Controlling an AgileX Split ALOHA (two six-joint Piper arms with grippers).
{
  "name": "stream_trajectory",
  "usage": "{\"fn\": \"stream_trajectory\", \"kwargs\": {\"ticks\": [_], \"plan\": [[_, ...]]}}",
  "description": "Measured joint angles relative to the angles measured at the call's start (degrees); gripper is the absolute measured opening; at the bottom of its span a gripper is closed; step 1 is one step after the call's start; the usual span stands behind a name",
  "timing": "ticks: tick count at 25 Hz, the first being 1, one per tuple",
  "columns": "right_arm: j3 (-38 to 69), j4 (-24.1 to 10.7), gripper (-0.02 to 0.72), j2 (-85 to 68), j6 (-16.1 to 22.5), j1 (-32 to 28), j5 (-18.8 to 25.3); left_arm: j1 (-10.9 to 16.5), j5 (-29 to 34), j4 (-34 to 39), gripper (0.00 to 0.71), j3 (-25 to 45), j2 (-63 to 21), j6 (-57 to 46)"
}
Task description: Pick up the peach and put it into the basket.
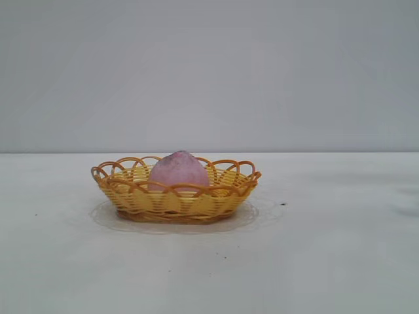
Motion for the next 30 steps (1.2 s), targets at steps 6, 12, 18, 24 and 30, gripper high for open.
{"fn": "stream_trajectory", "kwargs": {"ticks": [6, 12, 18, 24, 30], "plan": [[13.3, 0.1, 0.389, -27.9, 0.9, 0.0, 5.9, 0.0, 0.0, 0.0, 0.331, 0.0, 0.0, 0.0], [19.4, -0.1, 0.389, -48.6, 0.9, 0.0, 10.6, 0.0, 0.0, 0.0, 0.331, 0.0, 0.0, 0.0], [25.2, -2.3, 0.389, -64.6, 0.8, 0.0, 11.7, 0.0, 0.0, 0.0, 0.331, 0.0, 0.0, 0.0], [26.7, -1.8, 0.389, -70.3, -1.9, 0.0, 10.5, 0.6, 0.0, -0.1, 0.331, 0.0, 0.0, 0.0], [26.7, -1.8, 0.389, -77.2, -2.1, 0.0, 10.4, 2.0, 0.0, -0.2, 0.331, 0.0, 0.0, 0.0]]}}
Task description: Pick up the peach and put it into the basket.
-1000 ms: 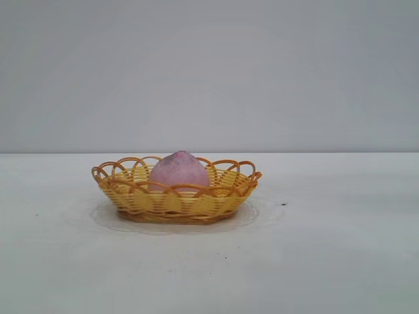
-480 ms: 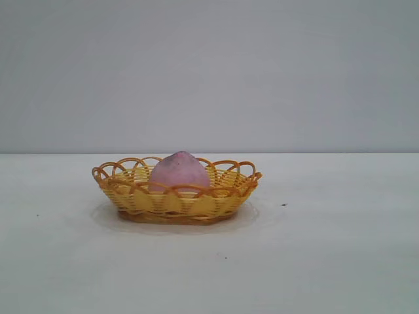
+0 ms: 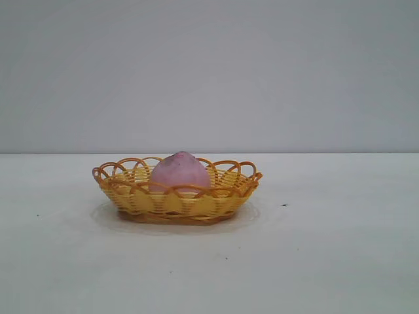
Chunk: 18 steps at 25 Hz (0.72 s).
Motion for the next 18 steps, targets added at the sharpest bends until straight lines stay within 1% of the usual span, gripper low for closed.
{"fn": "stream_trajectory", "kwargs": {"ticks": [4, 18], "plan": [[0.0, 0.1, 0.389, -3.2, -0.1, 0.0, 0.1, 0.0, -0.1, 0.0, 0.331, 0.0, 0.0, 0.0], [0.6, 0.5, 0.389, -3.2, -1.1, 0.0, 0.4, 0.0, -0.1, 0.0, 0.331, 0.0, 0.0, 0.0]]}}
